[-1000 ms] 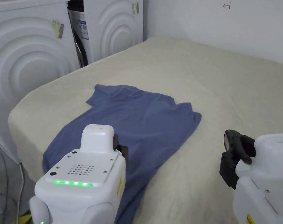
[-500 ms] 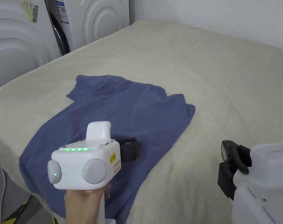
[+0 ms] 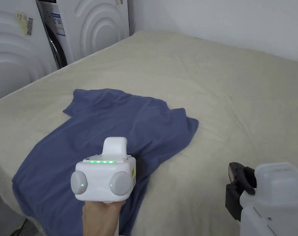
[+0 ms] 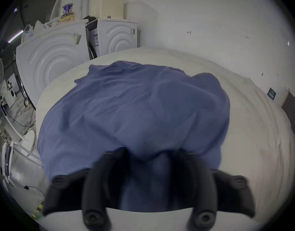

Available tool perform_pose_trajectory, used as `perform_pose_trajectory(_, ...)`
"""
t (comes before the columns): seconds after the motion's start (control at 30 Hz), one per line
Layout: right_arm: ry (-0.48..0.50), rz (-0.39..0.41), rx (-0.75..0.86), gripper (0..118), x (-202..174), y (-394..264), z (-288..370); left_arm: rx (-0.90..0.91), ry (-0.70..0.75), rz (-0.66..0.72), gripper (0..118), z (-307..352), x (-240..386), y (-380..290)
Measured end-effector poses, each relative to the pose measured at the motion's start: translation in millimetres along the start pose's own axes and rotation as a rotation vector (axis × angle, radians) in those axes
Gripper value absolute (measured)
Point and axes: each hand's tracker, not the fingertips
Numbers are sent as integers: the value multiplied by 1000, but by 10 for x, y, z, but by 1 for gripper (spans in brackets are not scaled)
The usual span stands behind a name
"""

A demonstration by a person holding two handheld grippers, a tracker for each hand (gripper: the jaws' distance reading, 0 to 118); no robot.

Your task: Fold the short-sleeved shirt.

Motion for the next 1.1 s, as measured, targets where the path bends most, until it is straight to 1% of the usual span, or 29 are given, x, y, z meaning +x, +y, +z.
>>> perform_pose_trajectory(0.07,-1,-11,-8,0,19,2,-15,-15,-32,37,18,5,-71,44)
perform_pose_trajectory(0.1,-5,-17,-9,0,21,-4,-16,-27,-42,61,12,3,-86,54)
perform_pose_trajectory(0.13,-2,-22,-12,0,33,-8,-12,-30,-35,71,10,15,-102,68)
perform_pose_trajectory(0.2,2,-30,-17,0,52,-15,-1,-27,-42,67,7,29,-116,67)
perform_pose_trajectory(0.43,-20,-35,-11,0,153,30,102,-2,-50,63,6,239,-150,182)
perform_pose_trajectory(0.5,-32,-49,1,0,199,55,170,39,-18,49,6,357,-154,202)
perform_pose_trajectory(0.57,-40,-57,22,0,259,85,276,26,-46,64,6,522,-212,258)
perform_pose_trajectory(0.6,-55,-58,34,0,287,96,333,68,-50,91,6,617,-248,305)
perform_pose_trajectory(0.63,-60,-59,42,0,319,105,387,64,-45,91,6,711,-271,346)
perform_pose_trajectory(0.67,-71,-65,51,0,359,113,451,100,-30,91,6,832,-279,399)
perform_pose_trajectory(0.8,-109,-101,87,0,542,120,722,231,-18,52,6,1401,-271,676)
perform_pose_trajectory(0.9,-149,-123,114,0,696,127,937,342,-58,13,6,1830,-190,973)
perform_pose_trajectory(1.0,-199,-150,150,0,875,140,1178,435,-42,-93,6,2247,63,1250)
perform_pose_trajectory(1.07,-227,-170,178,0,1011,146,1356,498,-57,-156,6,2514,236,1421)
perform_pose_trajectory(1.1,-251,-182,193,0,1087,150,1450,525,-104,-156,6,2640,337,1499)
